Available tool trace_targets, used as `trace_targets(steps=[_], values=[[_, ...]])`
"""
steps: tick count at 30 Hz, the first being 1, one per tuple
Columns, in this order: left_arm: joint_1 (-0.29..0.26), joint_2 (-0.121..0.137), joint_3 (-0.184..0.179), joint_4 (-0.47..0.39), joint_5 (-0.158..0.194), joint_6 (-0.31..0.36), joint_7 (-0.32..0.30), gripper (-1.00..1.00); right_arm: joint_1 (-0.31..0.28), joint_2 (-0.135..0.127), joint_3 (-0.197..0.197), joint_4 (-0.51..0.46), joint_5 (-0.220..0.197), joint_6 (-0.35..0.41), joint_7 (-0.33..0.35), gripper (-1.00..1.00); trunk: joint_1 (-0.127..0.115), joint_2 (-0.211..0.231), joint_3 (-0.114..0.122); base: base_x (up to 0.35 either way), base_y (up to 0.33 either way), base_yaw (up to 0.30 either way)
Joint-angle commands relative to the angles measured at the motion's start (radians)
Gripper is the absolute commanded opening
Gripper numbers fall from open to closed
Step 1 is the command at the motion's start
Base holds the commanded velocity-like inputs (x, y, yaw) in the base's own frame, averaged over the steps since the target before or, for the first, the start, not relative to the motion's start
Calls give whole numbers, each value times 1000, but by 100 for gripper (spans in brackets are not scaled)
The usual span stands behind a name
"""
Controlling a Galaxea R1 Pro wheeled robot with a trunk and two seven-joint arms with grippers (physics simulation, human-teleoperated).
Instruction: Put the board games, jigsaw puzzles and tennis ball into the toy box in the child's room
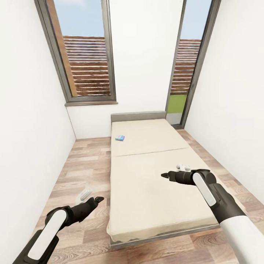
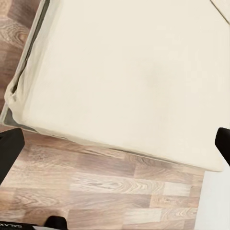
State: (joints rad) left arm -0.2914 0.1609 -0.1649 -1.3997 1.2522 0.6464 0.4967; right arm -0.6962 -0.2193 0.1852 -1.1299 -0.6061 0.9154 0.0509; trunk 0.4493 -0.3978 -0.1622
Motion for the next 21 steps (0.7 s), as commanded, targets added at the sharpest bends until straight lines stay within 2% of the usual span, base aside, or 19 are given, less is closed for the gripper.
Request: trace_targets(steps=[1, 8, 17, 21], values=[[-1, 1, -2, -1, 10, -1, 10, 100, -1, -1, 1, -1, 6, 3, 5, 100, 1, -2, -2, 74, 51, -1], [0, -2, -2, 1, 11, -2, 10, 100, 0, -2, -3, -2, 6, 3, 5, 100, 1, -2, -2, 39, 27, -61], [0, -6, -9, 1, 9, -2, 11, 100, 0, -1, -4, -3, 5, 3, 4, 100, 1, -2, -2, 13, 9, -202], [0, -9, -12, 1, -6, -2, 11, 100, 0, -1, -5, -3, 5, 3, 4, 100, 1, -2, -2, 5, 4, -250]])
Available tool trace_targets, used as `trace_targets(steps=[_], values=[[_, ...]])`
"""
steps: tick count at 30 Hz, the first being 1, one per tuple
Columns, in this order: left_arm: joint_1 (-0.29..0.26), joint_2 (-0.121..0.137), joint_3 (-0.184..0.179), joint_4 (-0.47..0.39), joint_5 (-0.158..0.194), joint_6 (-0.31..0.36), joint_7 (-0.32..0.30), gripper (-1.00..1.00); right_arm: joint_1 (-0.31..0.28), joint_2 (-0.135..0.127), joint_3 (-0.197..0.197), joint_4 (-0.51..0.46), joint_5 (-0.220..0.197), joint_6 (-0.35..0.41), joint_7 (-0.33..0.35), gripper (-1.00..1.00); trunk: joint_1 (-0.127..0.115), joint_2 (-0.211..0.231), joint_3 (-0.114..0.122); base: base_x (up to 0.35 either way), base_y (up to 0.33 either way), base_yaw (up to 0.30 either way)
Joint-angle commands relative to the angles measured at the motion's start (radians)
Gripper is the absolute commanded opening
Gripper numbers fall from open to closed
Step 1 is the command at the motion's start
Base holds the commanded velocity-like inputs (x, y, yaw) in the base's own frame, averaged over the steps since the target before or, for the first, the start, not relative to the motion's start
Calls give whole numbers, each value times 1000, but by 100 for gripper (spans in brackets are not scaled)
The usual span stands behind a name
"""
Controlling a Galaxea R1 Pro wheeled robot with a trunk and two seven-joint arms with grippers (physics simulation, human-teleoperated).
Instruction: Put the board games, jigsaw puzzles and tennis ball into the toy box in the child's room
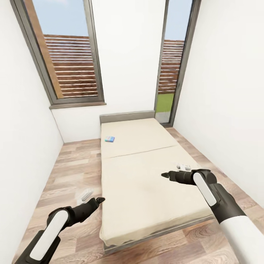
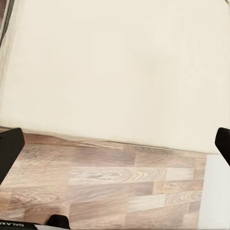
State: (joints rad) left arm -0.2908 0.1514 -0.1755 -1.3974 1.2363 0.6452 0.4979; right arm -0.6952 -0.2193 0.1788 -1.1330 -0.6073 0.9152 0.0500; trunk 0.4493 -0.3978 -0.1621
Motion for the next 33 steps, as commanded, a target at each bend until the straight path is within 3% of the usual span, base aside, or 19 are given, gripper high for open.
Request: trace_targets(steps=[1, 4, 10, 33], values=[[-1, 1, -1, -2, 10, -1, 10, 100, -1, -1, 1, 0, 6, 3, 5, 100, 1, -2, -2, 3, 2, -261], [-1, -1, -2, -2, -18, -1, 9, 100, -1, 0, 1, 0, 5, 3, 5, 100, 1, -2, -2, 3, 2, -265], [-1, -4, -2, -2, -43, -1, 8, 100, -1, -1, 1, 0, 4, 4, 5, 100, 1, -2, -2, 1, 1, -272], [-1, -6, 3, 5, -46, 1, -22, 100, -1, -1, 0, 1, 5, 4, 5, 100, 1, -2, -2, 0, 0, -279]])
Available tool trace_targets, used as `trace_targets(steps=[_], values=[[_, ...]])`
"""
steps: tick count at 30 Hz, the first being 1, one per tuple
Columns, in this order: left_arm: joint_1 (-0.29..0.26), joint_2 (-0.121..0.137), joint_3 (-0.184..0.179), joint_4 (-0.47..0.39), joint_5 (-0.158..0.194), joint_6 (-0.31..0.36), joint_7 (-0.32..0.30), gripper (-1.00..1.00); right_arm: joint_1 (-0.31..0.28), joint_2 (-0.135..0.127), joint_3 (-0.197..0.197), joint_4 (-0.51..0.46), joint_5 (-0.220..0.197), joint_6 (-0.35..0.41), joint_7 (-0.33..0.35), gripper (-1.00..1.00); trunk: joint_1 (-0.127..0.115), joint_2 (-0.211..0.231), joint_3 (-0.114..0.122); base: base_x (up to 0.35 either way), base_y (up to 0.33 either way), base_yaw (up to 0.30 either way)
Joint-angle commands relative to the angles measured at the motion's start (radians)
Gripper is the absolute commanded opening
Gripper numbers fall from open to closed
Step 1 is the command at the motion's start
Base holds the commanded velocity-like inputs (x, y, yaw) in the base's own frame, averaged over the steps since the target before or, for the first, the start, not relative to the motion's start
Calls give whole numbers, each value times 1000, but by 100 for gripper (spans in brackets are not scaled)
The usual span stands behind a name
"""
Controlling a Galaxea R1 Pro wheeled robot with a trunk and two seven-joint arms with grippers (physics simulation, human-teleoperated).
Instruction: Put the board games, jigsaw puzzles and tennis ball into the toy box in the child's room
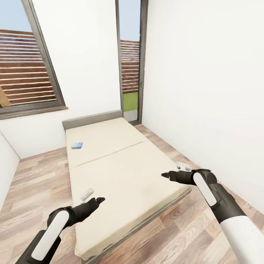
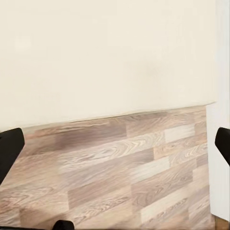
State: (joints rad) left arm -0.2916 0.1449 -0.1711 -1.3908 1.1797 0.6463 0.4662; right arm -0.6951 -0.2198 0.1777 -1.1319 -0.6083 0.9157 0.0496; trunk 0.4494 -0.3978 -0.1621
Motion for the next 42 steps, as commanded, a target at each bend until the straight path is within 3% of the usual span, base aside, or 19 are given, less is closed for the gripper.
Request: trace_targets(steps=[1, 15, 31, 42], values=[[-1, 1, -1, -2, 11, -1, 10, 100, -1, -1, 1, 0, 6, 3, 5, 100, 1, -2, -2, 0, 0, -281], [-1, 1, 0, -1, 10, -1, 0, 100, -1, -3, 1, -1, 7, 3, 5, 100, 1, -2, -2, 0, 114, -234], [-1, 1, 1, -1, 10, -1, -1, 100, -1, -4, 1, -2, 7, 3, 5, 100, 1, -2, -2, 0, 283, -30], [0, 1, 0, 0, 8, -2, 0, 100, -1, -4, 0, -2, 8, 2, 5, 100, 1, -2, -2, 0, 100, -3]])
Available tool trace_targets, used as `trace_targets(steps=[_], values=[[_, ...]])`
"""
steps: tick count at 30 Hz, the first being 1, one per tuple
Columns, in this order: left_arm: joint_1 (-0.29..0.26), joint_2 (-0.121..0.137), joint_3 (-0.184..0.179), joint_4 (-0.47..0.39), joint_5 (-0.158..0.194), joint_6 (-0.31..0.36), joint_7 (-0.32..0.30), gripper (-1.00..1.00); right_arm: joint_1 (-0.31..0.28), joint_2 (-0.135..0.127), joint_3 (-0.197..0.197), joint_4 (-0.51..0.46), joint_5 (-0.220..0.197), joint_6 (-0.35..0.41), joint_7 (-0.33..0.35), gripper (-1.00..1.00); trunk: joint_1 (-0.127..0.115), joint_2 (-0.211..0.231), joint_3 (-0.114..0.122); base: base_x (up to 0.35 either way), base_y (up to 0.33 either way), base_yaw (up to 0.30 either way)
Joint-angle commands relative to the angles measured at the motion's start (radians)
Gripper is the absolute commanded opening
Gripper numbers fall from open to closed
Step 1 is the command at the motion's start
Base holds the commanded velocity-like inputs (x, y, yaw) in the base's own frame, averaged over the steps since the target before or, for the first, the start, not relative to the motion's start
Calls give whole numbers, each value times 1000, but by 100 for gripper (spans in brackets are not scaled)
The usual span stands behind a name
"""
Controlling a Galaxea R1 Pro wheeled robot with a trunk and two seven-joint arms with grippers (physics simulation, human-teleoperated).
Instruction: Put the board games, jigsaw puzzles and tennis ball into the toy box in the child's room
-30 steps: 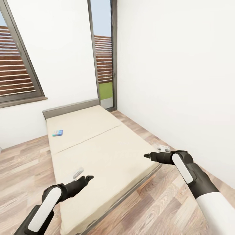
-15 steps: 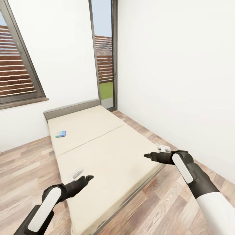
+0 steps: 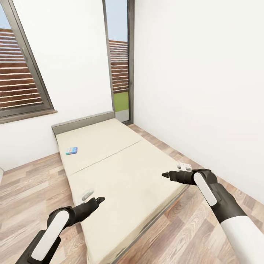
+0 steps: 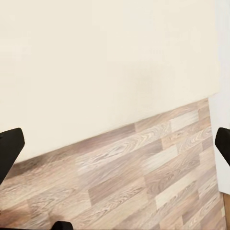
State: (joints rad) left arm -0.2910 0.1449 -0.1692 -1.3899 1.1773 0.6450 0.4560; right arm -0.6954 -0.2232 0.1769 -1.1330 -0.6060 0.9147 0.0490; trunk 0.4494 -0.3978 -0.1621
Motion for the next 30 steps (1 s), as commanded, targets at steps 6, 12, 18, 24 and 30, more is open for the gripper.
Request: trace_targets(steps=[6, 12, 18, 24, 30], values=[[-1, 1, -2, -1, 10, -1, 10, 100, -1, 1, 2, -2, 7, 3, 5, 100, 1, -2, -2, 0, 22, -1], [-1, 1, -2, -1, 11, -1, 10, 100, -1, 3, 2, -6, 9, 3, 3, 100, 1, -2, -2, 0, 9, 19], [-1, 1, -3, -1, 11, -1, 10, 100, -1, 3, 2, -9, 11, 3, 2, 100, 1, -2, -2, 0, 3, 127], [-1, 1, -4, -1, 11, -1, 10, 100, -1, 1, 1, -10, 11, 3, 2, 100, 1, -2, -2, 0, 1, 218], [-1, 1, -4, -1, 12, 0, 10, 100, -1, 0, 1, -10, 11, 3, 2, 100, 1, -2, -2, 0, 0, 259]])
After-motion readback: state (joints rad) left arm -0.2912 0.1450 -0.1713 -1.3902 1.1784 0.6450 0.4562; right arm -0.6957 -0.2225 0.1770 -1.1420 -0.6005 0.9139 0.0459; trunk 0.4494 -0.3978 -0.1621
